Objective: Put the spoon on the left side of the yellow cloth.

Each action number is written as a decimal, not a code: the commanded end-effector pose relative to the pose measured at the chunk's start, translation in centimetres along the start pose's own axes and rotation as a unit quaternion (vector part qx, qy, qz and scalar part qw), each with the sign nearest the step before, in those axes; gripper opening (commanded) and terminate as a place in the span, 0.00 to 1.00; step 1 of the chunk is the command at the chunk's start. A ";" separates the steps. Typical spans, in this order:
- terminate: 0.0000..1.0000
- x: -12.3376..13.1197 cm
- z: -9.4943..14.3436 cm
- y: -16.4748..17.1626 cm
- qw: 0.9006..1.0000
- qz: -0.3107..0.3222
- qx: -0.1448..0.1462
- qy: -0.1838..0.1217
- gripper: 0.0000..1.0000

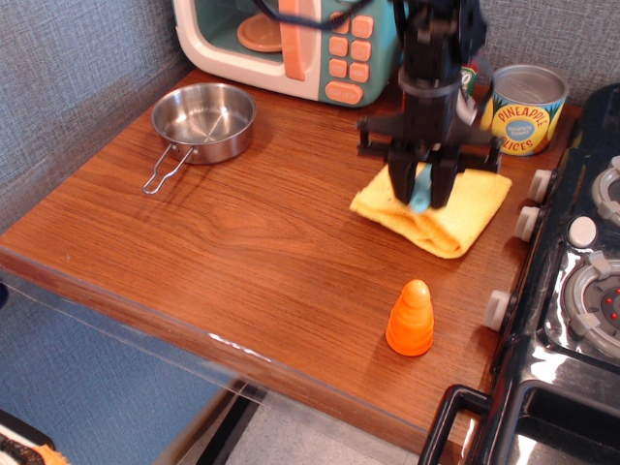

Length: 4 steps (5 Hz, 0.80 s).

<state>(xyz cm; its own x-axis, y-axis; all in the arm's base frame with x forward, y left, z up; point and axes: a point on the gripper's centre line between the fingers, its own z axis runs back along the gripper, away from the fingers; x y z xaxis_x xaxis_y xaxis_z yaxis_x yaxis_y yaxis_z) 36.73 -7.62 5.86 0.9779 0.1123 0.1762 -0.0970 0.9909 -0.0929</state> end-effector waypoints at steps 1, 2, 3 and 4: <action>0.00 -1.0 5.2 2.0 0.998 0.016 -0.028 -0.049 0.00; 0.00 -2.0 5.4 3.4 0.999 0.024 -0.024 -0.038 0.00; 0.00 -3.9 5.2 5.9 1.000 0.015 0.008 -0.018 0.00; 0.00 -5.6 3.7 8.7 0.999 -0.009 0.038 0.010 0.00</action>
<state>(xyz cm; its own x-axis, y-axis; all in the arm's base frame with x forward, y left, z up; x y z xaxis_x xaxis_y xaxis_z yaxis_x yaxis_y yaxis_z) 29.46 0.62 6.38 0.9885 0.0925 0.1194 -0.0926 0.9957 -0.0042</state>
